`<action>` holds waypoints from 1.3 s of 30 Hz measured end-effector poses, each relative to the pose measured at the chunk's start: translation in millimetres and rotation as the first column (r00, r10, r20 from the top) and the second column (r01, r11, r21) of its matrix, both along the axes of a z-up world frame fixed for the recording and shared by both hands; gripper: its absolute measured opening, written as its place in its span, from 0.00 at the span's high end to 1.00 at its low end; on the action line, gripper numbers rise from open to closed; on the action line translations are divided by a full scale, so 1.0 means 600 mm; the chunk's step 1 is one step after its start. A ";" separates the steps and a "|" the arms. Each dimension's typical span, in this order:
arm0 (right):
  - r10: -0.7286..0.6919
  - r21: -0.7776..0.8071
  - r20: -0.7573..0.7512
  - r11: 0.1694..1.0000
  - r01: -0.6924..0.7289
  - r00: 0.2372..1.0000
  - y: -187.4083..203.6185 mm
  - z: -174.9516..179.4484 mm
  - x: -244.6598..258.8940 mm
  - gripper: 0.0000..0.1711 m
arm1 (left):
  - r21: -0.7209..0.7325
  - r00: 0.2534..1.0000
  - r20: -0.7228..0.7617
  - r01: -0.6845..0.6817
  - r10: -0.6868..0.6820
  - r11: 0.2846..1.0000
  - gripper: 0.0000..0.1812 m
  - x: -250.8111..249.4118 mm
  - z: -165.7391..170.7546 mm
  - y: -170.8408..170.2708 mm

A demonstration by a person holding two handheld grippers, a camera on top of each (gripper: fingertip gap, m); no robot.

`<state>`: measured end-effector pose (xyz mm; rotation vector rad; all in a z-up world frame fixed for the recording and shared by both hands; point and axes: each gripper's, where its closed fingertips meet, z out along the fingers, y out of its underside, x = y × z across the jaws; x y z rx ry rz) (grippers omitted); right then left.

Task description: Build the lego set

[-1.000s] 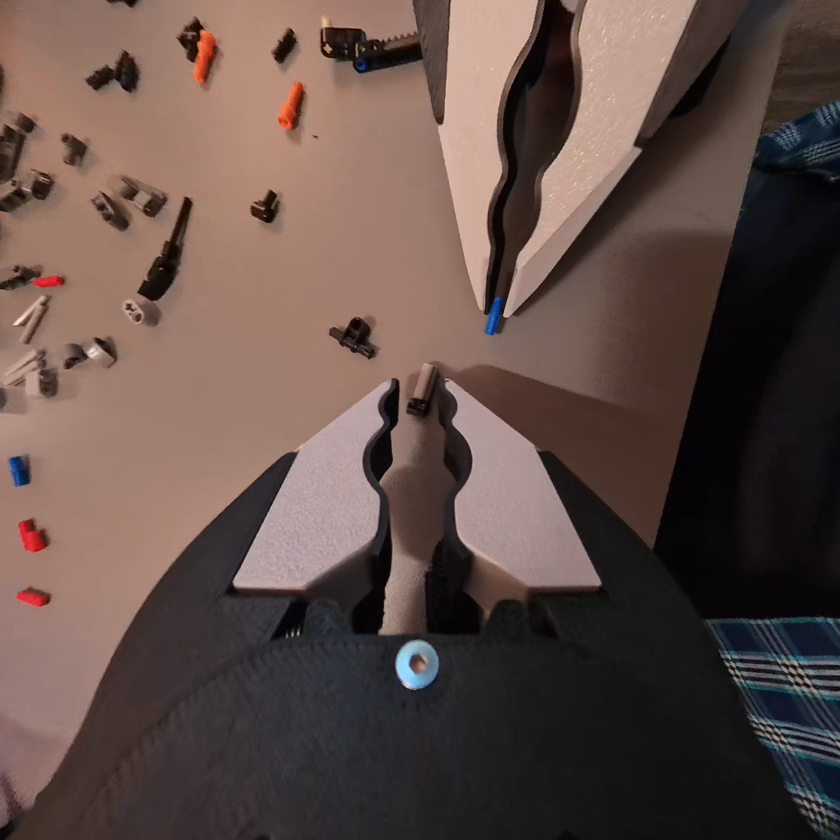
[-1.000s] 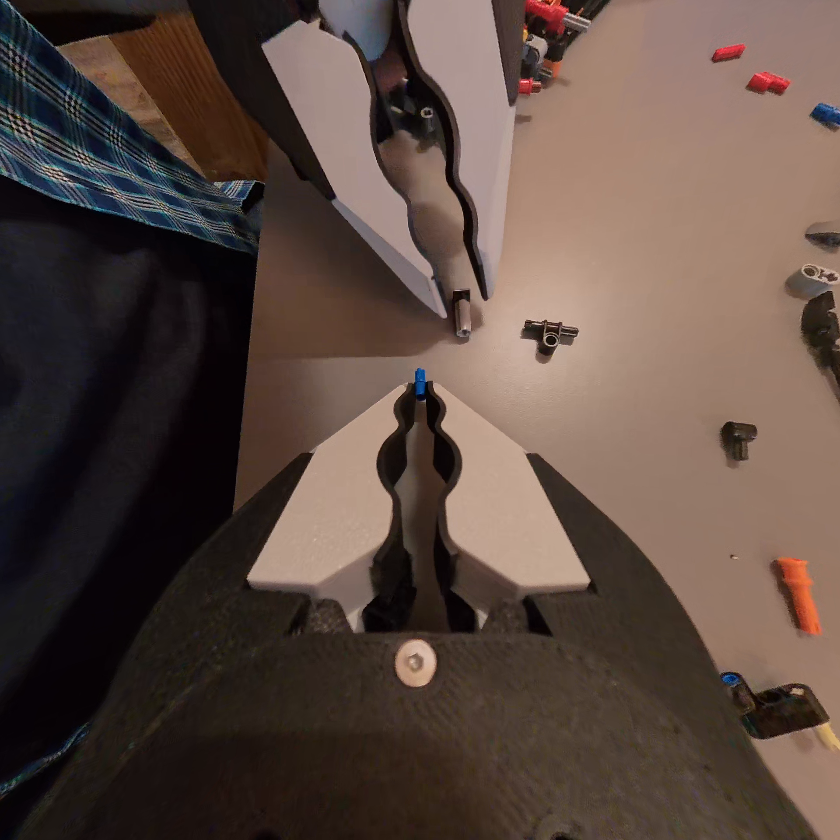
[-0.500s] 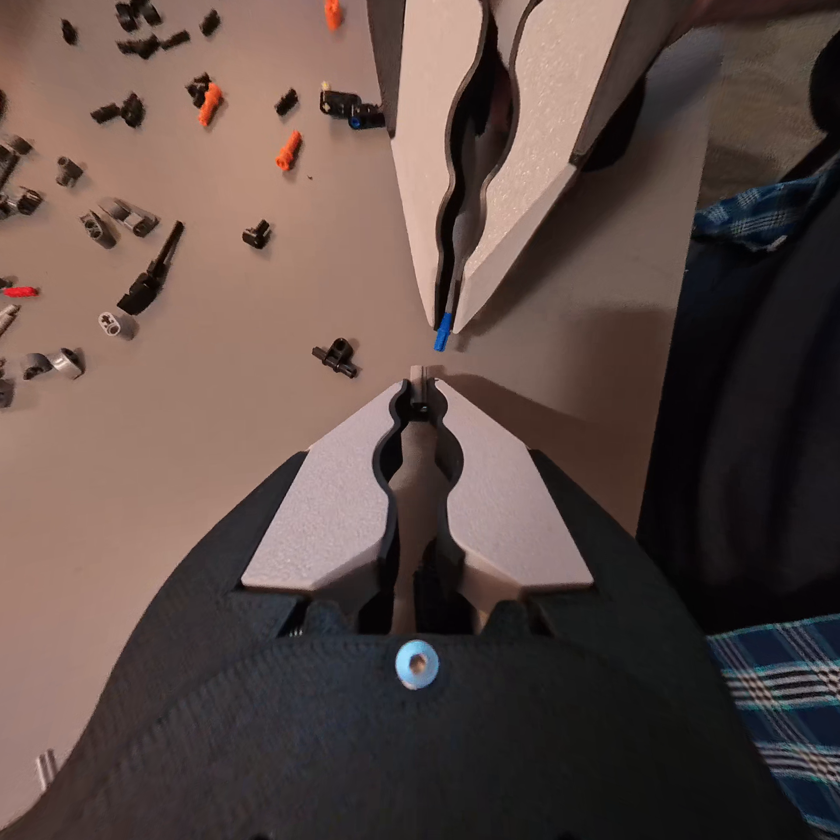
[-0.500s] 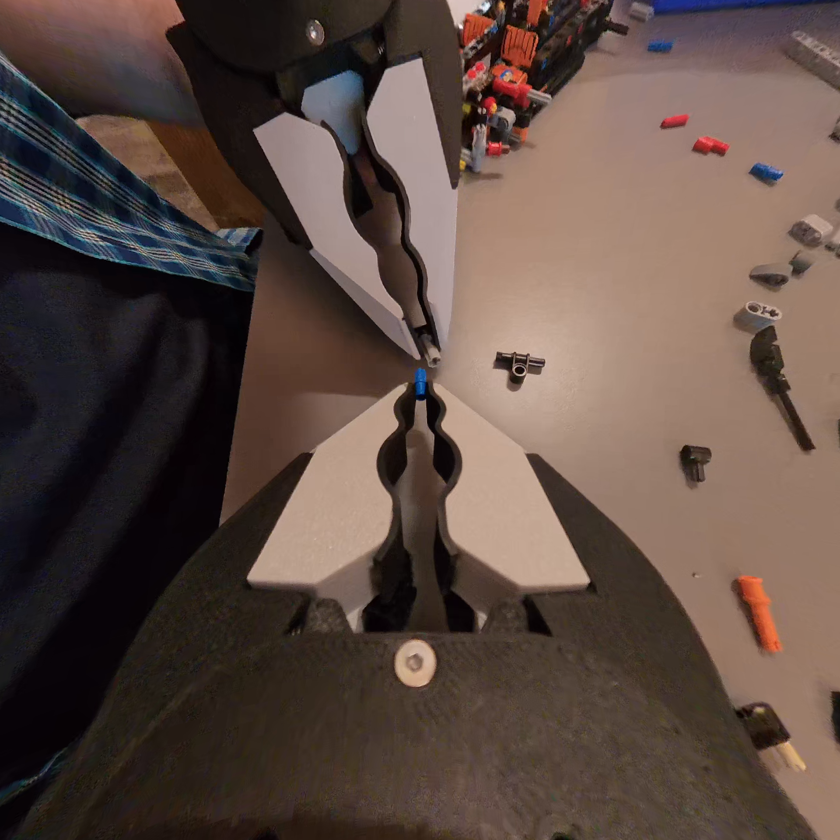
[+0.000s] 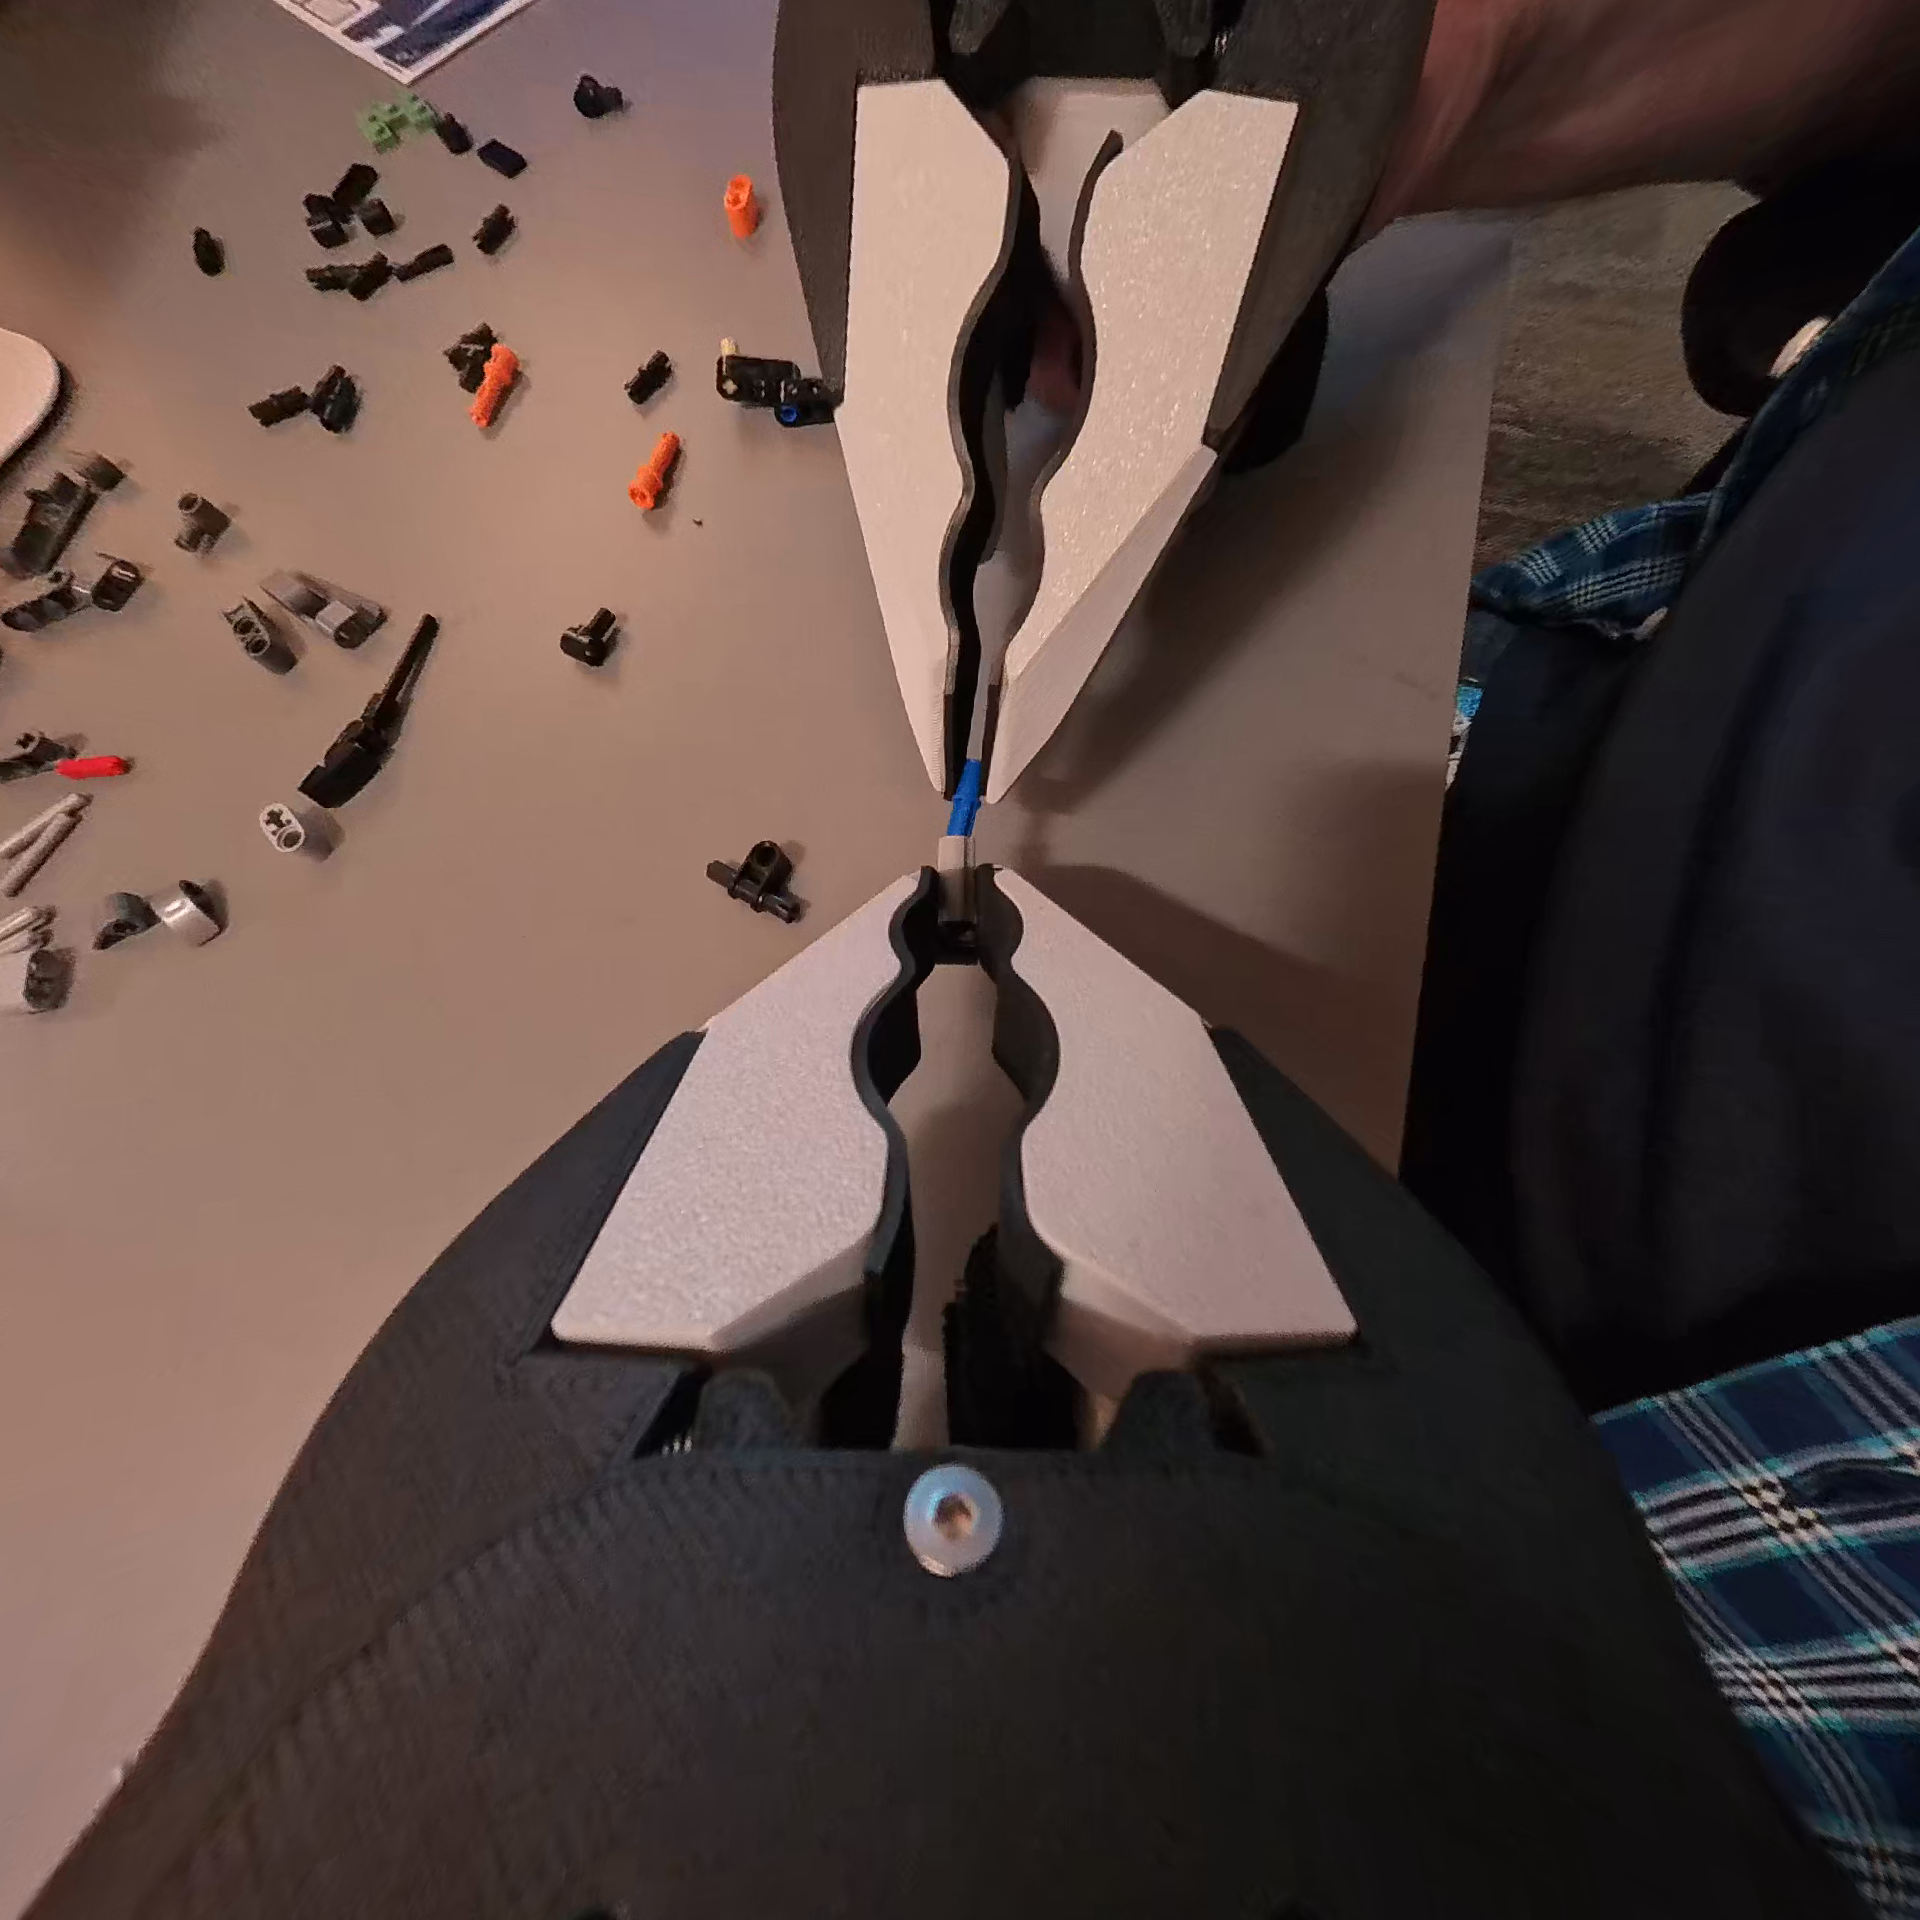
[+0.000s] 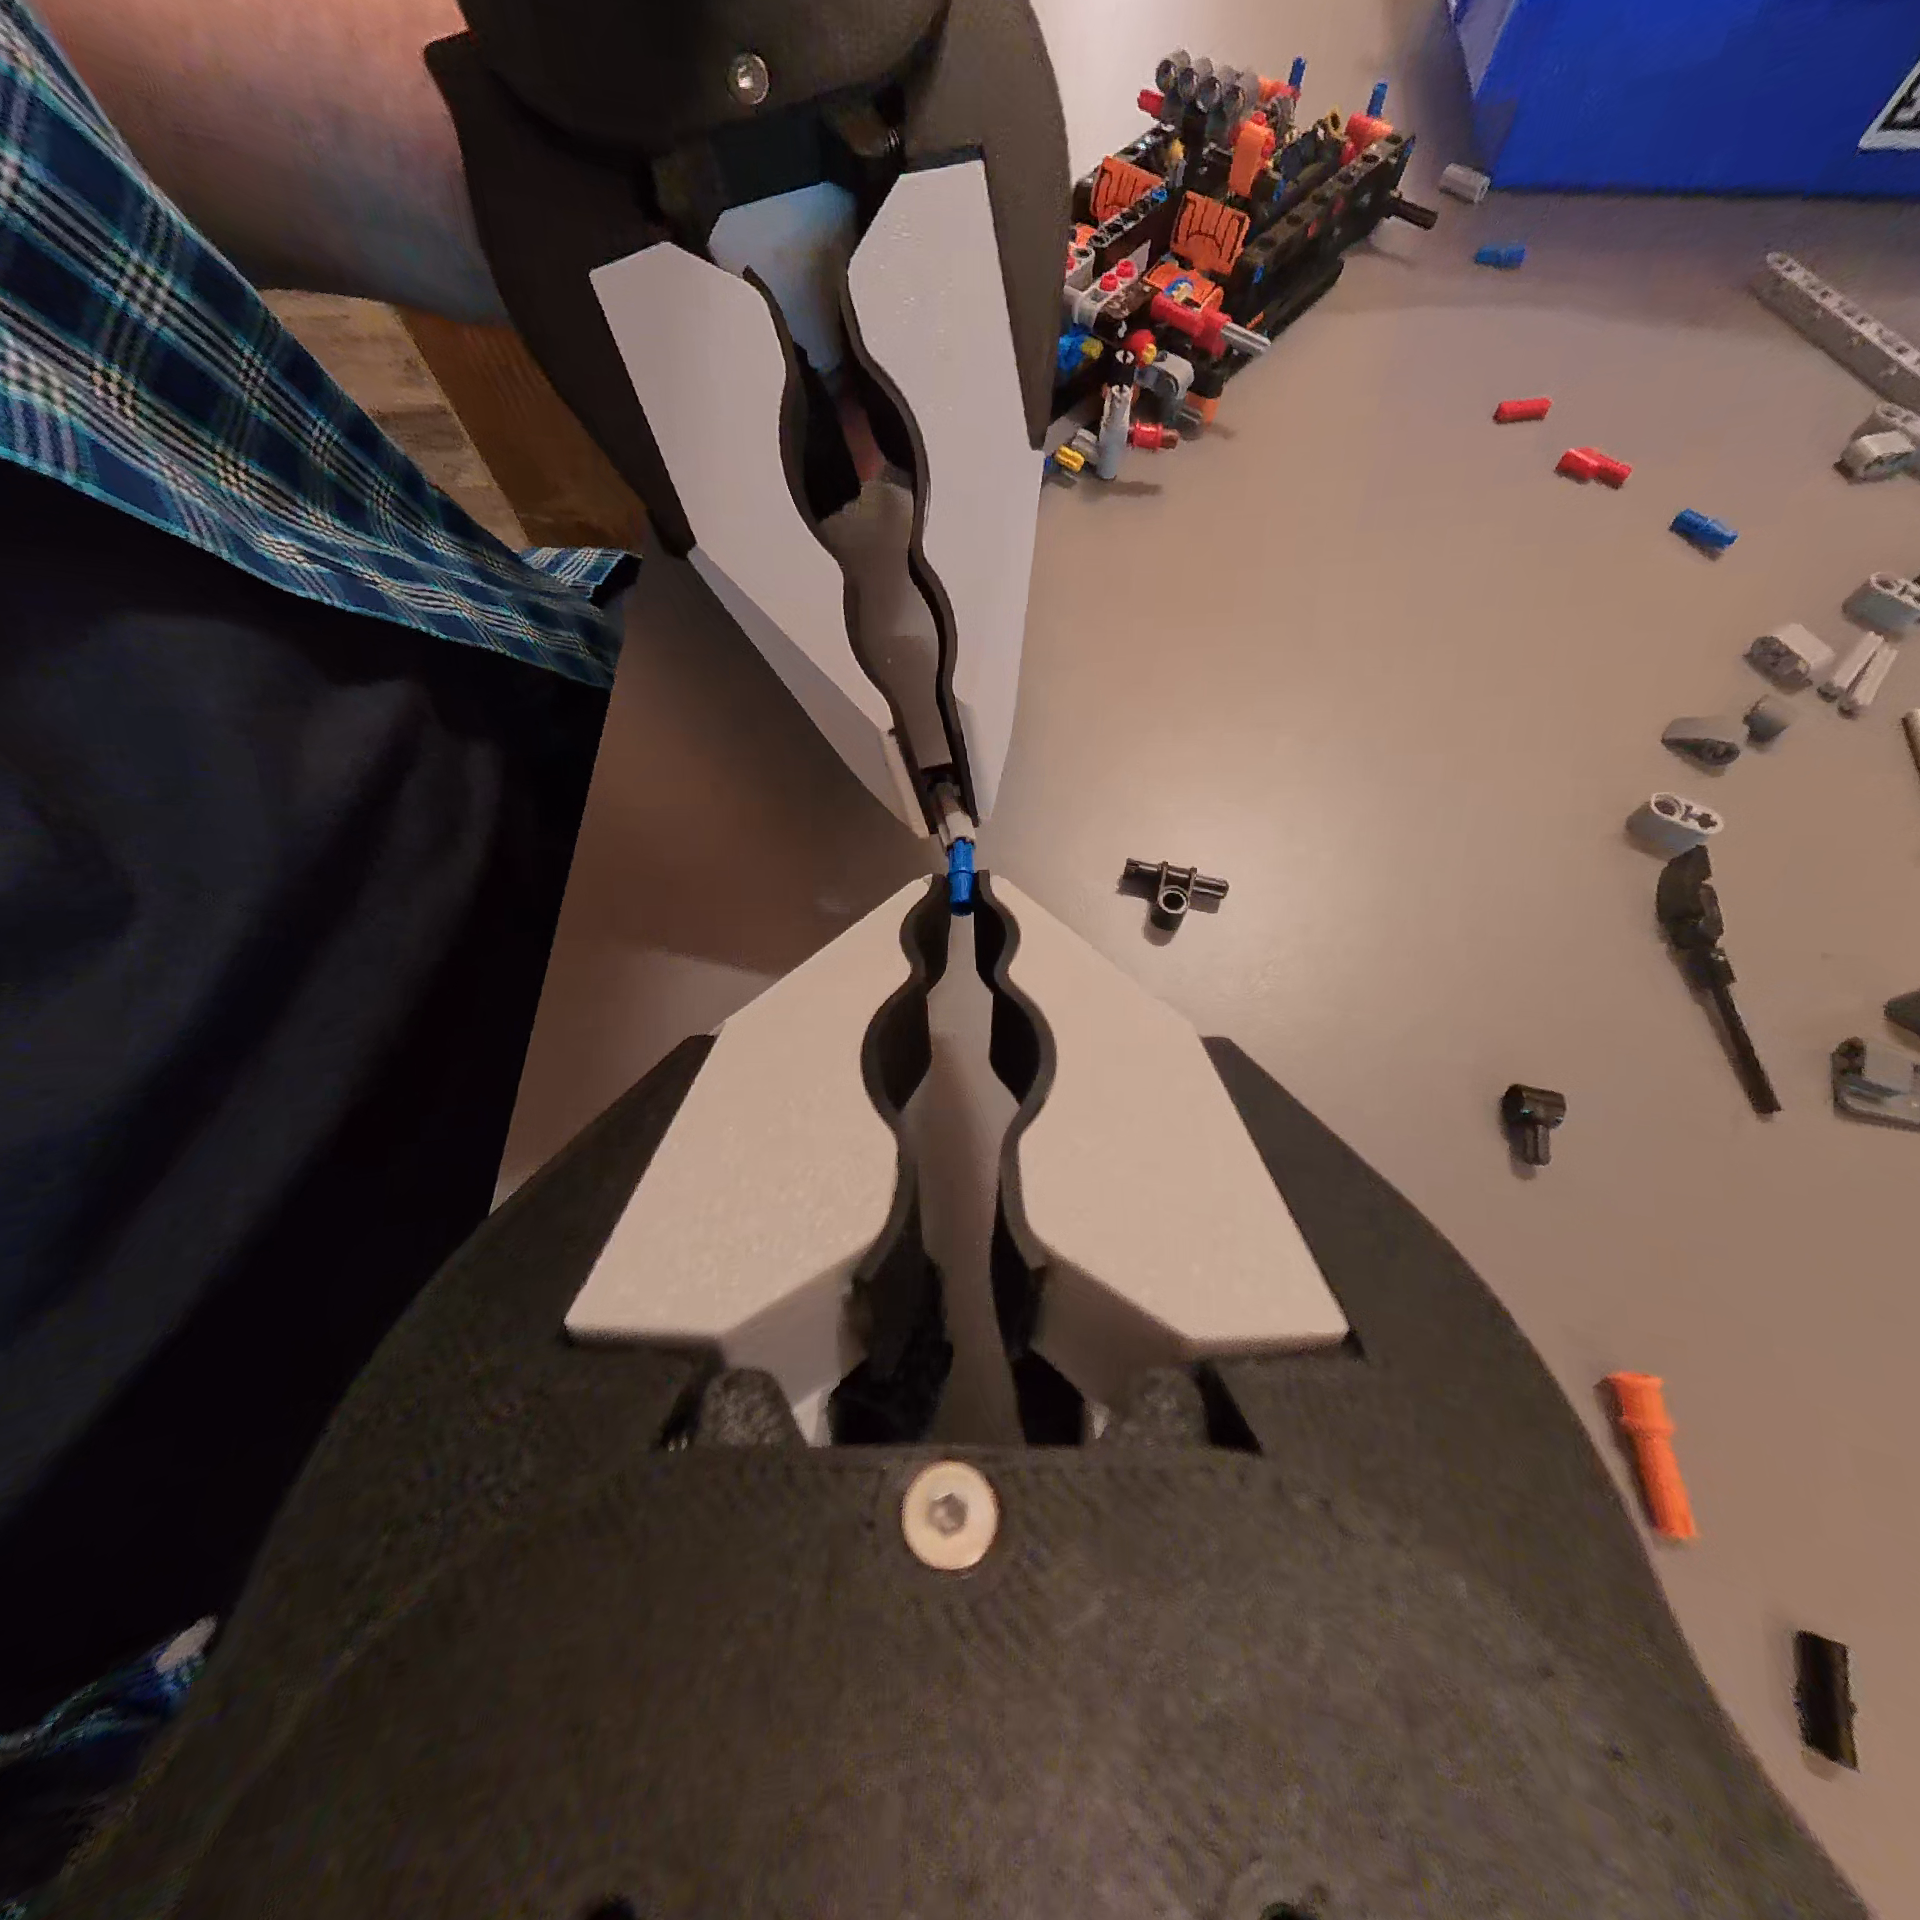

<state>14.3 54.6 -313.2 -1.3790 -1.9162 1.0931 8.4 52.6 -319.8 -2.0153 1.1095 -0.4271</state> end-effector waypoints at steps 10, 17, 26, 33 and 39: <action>0.139 0.235 -0.071 0.965 -0.119 0.988 -0.012 0.035 0.008 0.99 | -0.090 0.992 0.104 0.085 -0.076 0.992 0.97 0.009 0.033 -0.014; 0.223 0.424 -0.086 0.890 -0.167 0.971 -0.019 0.058 0.013 0.99 | -0.187 0.970 0.214 0.154 -0.112 0.970 0.97 0.015 0.057 -0.022; 0.302 0.612 -0.032 0.760 -0.220 0.953 -0.024 0.069 0.016 0.99 | -0.321 0.951 0.289 0.200 -0.106 0.926 0.97 0.019 0.070 -0.030; 0.342 0.648 -0.031 0.722 -0.242 0.939 -0.030 0.072 0.014 0.99 | -0.402 0.957 0.269 0.213 -0.107 0.891 0.97 0.018 0.075 -0.035; 0.334 0.591 -0.094 0.777 -0.217 0.938 -0.030 0.082 0.017 0.99 | -0.398 0.949 0.303 0.212 -0.090 0.893 0.97 0.022 0.085 -0.033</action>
